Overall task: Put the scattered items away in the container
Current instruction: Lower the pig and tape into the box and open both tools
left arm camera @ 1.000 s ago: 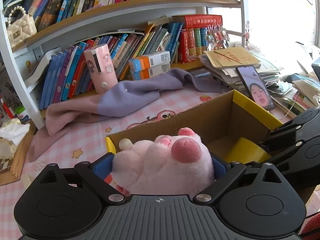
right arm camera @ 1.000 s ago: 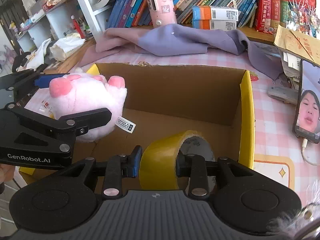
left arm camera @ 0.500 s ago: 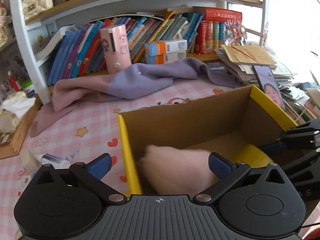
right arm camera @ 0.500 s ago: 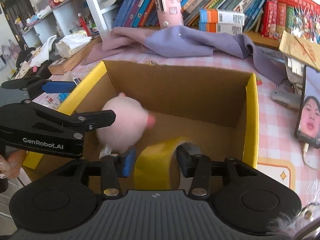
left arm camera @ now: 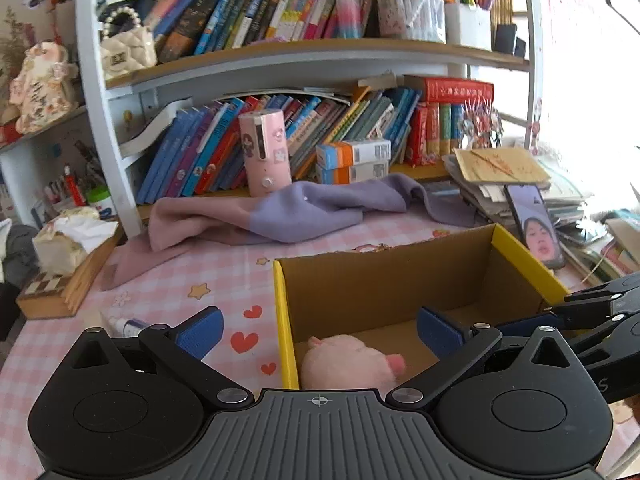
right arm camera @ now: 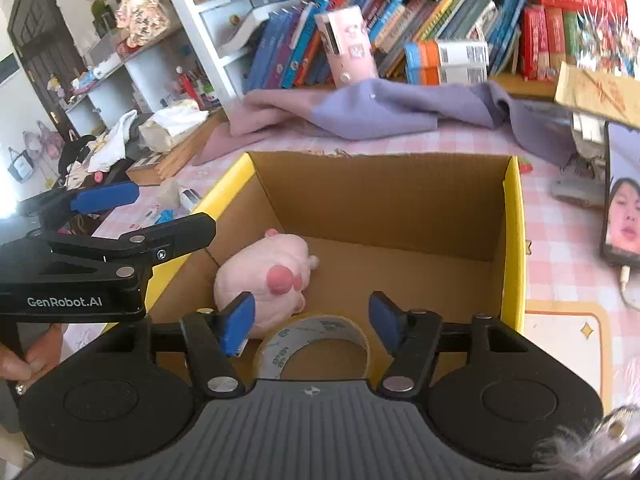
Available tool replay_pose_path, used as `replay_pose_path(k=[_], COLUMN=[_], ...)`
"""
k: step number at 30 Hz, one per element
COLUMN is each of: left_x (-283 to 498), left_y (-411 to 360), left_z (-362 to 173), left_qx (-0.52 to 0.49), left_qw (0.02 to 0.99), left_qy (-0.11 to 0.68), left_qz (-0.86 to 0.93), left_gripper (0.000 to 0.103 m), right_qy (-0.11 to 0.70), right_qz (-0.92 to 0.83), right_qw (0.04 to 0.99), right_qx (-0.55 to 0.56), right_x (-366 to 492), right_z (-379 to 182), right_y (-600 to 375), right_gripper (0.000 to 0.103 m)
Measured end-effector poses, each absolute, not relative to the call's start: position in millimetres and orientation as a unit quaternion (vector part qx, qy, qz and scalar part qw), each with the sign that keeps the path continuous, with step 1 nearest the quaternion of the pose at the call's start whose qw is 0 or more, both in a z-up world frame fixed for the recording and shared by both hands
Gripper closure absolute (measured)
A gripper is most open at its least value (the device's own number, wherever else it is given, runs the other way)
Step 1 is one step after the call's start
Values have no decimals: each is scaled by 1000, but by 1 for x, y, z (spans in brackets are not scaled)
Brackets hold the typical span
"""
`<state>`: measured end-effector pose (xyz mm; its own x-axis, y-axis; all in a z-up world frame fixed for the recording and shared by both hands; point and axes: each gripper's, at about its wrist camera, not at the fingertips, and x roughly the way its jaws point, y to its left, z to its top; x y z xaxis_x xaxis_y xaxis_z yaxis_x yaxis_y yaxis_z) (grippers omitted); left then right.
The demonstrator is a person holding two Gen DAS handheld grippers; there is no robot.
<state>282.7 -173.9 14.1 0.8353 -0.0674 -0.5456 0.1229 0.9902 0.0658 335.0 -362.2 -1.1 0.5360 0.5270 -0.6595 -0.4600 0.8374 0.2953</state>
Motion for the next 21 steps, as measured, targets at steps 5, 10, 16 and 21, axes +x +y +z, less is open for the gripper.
replay_pose_path(k=[5, 10, 16, 21], left_x=[265, 247, 223, 198], left_y=[-169, -152, -125, -101], left_z=[19, 20, 20, 22], left_qx=[30, -1, -33, -33], left_qw=[958, 957, 956, 960], left_qy=[283, 287, 289, 278], left_qz=[-47, -38, -24, -18], left_gripper=[0, 0, 0, 0], right_qy=[369, 335, 290, 264], right_qz=[270, 247, 200, 150], right_qw=[889, 909, 936, 952], right_qx=[33, 8, 10, 41], right_x=[313, 290, 261, 236], right_z=[8, 16, 29, 34], right_y=[-362, -357, -353, -347], right_gripper=[32, 27, 25, 24])
